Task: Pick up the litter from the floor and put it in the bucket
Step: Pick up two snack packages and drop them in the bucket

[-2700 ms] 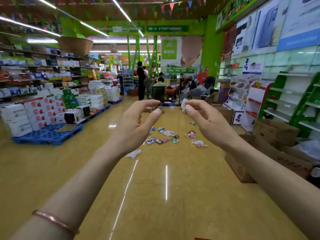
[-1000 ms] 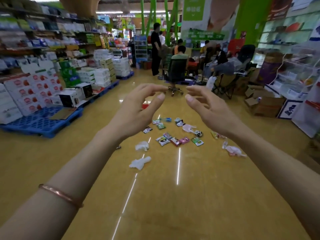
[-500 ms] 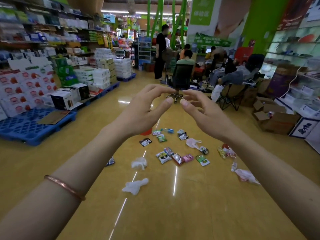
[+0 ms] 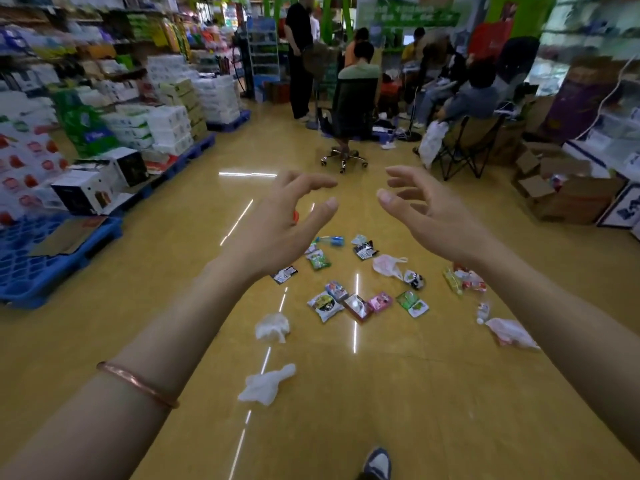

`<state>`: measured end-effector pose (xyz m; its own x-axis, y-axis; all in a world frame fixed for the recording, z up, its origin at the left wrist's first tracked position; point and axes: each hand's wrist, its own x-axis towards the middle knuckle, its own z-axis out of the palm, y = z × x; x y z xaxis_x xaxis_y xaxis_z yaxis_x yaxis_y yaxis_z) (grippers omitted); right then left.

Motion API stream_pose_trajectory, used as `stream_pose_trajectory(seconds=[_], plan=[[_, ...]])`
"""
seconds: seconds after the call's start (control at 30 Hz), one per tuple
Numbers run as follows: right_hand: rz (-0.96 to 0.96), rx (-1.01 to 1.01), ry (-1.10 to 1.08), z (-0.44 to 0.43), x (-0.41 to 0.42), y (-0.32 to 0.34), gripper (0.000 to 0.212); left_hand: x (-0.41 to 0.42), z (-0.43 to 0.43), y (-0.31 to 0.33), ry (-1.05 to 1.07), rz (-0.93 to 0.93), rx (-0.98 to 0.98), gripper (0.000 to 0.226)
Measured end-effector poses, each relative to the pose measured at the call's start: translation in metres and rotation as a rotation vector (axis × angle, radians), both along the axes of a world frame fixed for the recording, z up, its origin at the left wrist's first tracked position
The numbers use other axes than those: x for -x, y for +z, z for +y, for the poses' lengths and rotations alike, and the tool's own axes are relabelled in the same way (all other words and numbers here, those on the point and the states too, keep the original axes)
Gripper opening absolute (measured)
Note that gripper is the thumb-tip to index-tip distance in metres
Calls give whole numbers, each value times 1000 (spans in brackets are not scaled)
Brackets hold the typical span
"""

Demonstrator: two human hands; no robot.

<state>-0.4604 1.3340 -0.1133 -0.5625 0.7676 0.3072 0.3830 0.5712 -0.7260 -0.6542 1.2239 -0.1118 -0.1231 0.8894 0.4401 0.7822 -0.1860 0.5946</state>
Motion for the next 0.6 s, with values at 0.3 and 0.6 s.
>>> stream_pose_trajectory(seconds=[0.3,0.6], plan=[[14,11,-6,195,18,4,56,36,175,-4,57,-83,-16,34],[-23,70,61,308,59,-12,55,66,280,-25,118,-118,26,26]])
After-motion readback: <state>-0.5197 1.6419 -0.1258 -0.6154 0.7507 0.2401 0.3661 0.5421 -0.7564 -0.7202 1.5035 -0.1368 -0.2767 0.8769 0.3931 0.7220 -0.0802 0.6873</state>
